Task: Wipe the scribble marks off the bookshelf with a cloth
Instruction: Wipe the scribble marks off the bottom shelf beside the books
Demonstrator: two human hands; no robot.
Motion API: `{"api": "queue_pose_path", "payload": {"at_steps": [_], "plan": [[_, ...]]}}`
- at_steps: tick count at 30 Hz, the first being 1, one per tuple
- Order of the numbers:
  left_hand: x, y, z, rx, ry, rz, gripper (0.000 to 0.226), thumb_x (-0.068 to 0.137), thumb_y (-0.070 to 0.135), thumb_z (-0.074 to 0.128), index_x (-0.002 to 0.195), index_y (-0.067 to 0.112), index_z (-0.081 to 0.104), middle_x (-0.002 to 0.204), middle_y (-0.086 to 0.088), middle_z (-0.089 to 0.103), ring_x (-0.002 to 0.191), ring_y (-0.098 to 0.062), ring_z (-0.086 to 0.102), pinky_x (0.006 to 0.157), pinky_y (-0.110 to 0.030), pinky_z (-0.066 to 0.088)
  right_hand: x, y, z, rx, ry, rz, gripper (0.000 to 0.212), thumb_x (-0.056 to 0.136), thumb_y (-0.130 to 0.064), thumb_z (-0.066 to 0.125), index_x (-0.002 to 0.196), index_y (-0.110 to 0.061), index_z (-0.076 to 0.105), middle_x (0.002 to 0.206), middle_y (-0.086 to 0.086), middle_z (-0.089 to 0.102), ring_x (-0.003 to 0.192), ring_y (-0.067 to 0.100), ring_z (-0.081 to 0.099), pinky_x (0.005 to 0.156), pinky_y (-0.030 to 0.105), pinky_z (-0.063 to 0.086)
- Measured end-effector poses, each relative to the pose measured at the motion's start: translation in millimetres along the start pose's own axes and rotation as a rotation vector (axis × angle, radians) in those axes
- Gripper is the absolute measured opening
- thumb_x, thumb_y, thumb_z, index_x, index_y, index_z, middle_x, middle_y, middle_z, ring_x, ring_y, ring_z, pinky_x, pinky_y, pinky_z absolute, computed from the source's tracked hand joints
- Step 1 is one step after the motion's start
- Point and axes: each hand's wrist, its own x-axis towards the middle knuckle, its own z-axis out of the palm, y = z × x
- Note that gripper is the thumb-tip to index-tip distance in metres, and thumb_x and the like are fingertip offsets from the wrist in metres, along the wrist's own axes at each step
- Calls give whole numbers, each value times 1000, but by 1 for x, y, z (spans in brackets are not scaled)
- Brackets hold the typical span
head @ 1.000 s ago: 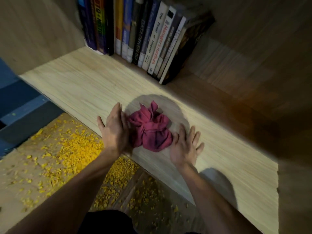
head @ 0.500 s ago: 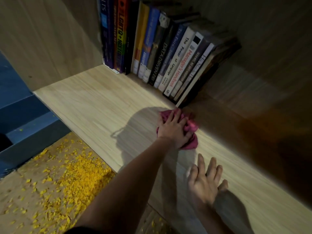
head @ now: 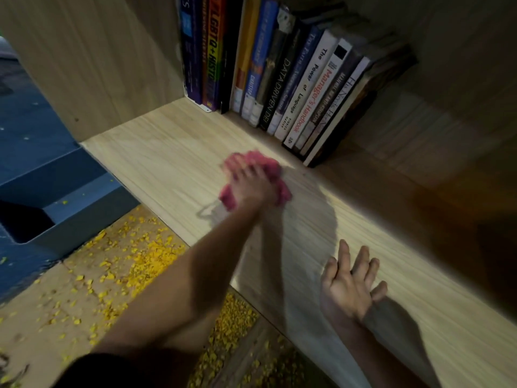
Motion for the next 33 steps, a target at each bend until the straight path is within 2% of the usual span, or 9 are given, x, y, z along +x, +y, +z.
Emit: {"api": "queue_pose_path", "payload": {"at_steps": [6, 8, 11, 16, 19, 22, 24, 27, 33], "plan": [[-83, 40, 39, -71, -18, 394, 70, 100, 48, 26, 152, 5, 8, 157, -25, 1, 147, -36, 1, 115, -51, -12, -1, 0, -10, -66, -73, -12, 51, 101, -42, 14, 152, -36, 9, 161, 4, -2, 147, 26, -4, 115, 49, 3], [-91, 9, 47, -102, 78, 396, 67, 96, 50, 29, 146, 5, 33, 153, -26, 23, 144, -34, 22, 116, -51, 1, -1, 2, -12, -58, -75, -10, 51, 102, -40, 18, 152, -37, 9, 161, 3, -3, 147, 25, -5, 115, 49, 3], [-101, -49, 40, -96, 142, 174, 67, 86, 50, 35, 129, 3, 56, 136, -27, 50, 125, -37, 52, 104, -59, 33, -2, 2, -13, -34, -104, -16, 51, 102, -41, 14, 152, -37, 5, 161, 2, -6, 147, 23, -7, 116, 49, 0], [-91, -66, 23, -216, 101, -299, 66, 101, 39, 30, 153, 6, 6, 157, -27, -2, 145, -43, -2, 114, -57, -5, -4, 1, -15, -25, -103, -33, 51, 101, -41, 15, 152, -35, 8, 161, 5, -3, 147, 26, -6, 115, 51, 0], [-111, -31, 34, -176, 84, 41, 64, 95, 38, 34, 146, 0, 32, 150, -33, 24, 136, -51, 28, 111, -61, 15, -5, 2, -15, -25, -101, -50, 51, 101, -42, 15, 152, -34, 10, 161, 6, -1, 147, 28, -5, 115, 53, 2], [-127, -54, 42, -28, -60, 318, 66, 81, 51, 32, 123, 11, 65, 126, -23, 59, 115, -39, 59, 96, -57, 43, -8, 0, -18, -22, -117, -37, 51, 102, -42, 15, 152, -35, 10, 161, 6, -2, 147, 26, -5, 116, 51, 1], [-115, -95, 29, -29, 42, 298, 69, 87, 56, 25, 137, 17, 51, 141, -22, 48, 132, -34, 45, 111, -51, 25, -8, -4, -19, -17, -113, -12, 49, 102, -38, 18, 151, -33, 15, 160, 8, 0, 147, 28, -4, 115, 51, 4], [-72, -159, 7, -24, 112, -15, 66, 98, 55, 21, 153, 21, 10, 159, -19, 3, 148, -32, 1, 114, -45, -11, -7, -36, -18, 10, -85, 2, 45, 101, -27, 29, 146, -23, 27, 158, 13, 2, 146, 31, -3, 114, 52, 8], [-41, -133, 0, -49, 78, -208, 66, 96, 52, 12, 154, 20, 9, 157, -25, 0, 143, -47, 0, 113, -60, -2, 2, -120, 4, -41, -139, -177, 57, 101, -46, 15, 152, -30, -1, 159, 9, -12, 145, 36, -13, 110, 65, -2]]}}
